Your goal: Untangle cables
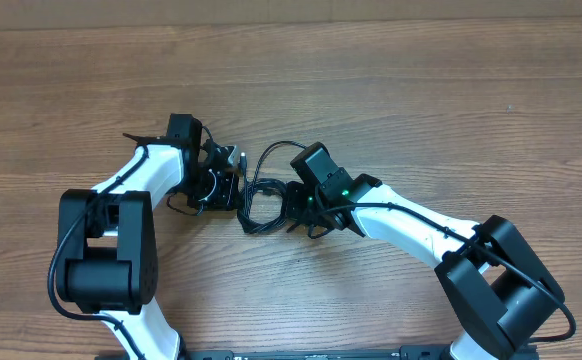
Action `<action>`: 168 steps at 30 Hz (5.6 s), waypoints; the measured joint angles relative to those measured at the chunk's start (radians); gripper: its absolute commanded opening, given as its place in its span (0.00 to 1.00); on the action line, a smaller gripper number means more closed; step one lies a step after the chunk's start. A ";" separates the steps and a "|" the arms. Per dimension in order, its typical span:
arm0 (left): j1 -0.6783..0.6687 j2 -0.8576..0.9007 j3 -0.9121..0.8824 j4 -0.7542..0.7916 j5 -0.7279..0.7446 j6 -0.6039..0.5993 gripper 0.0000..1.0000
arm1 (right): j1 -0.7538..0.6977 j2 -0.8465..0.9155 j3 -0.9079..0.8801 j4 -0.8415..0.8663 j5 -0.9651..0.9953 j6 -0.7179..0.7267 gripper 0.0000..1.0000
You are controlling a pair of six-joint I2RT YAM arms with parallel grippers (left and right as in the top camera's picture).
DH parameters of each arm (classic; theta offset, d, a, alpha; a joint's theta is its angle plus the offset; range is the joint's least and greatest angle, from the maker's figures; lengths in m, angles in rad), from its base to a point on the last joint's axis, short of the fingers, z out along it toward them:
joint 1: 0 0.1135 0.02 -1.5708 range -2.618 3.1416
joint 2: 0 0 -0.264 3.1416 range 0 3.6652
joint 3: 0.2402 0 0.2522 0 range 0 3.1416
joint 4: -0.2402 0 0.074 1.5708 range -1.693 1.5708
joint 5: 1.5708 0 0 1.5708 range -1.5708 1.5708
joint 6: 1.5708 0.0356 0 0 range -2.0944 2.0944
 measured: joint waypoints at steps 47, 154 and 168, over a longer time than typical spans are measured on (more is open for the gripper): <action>0.006 -0.002 -0.016 0.030 0.048 -0.094 0.20 | 0.000 0.000 -0.002 0.002 0.012 0.001 0.20; -0.010 0.034 0.030 0.103 0.095 0.172 0.04 | -0.110 0.208 0.098 0.353 -0.191 -0.247 0.48; -0.010 0.039 0.030 0.102 0.121 0.175 0.04 | -0.085 0.246 0.098 0.436 -0.114 -0.259 0.24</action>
